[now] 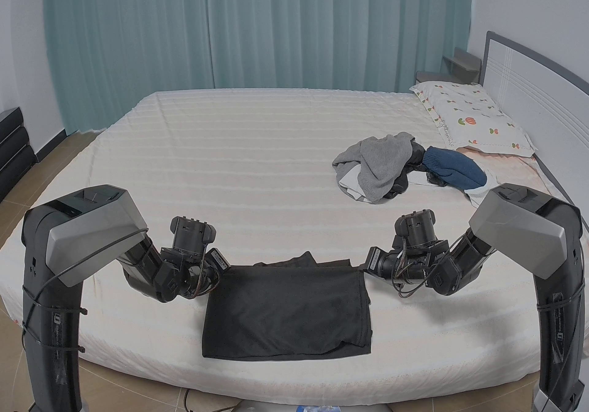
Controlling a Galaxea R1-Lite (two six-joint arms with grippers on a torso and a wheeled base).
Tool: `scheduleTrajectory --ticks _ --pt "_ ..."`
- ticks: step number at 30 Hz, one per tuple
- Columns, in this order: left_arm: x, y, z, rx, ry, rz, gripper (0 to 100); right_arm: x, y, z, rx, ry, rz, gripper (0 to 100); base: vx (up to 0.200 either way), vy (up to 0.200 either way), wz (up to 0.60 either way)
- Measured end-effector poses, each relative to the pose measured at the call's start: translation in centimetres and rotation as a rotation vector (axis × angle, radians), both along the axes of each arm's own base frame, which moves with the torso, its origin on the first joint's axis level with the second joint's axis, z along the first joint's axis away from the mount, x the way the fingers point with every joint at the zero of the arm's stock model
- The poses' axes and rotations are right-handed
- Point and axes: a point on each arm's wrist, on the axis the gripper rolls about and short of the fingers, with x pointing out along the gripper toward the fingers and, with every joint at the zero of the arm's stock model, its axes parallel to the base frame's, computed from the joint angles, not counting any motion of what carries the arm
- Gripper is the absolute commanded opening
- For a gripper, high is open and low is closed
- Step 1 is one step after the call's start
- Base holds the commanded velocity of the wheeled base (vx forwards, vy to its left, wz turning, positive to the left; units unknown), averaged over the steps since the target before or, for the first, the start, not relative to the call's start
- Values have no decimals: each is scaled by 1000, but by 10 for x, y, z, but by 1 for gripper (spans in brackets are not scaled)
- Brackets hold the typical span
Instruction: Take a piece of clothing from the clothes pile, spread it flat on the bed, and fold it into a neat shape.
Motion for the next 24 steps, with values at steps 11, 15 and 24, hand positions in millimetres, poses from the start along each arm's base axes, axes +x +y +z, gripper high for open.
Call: scheduleTrajectory --ticks 11,15,24 --pt "0 0 0 3 0 -2 0 7 -4 23 21 -66 -12 0 0 0 0" --pt "0 0 0 4 0 -2 0 13 -1 21 22 -77 -11 0 0 0 0" --pt "1 1 -1 3 0 1 0 22 5 8 -6 -92 -14 0 0 0 0"
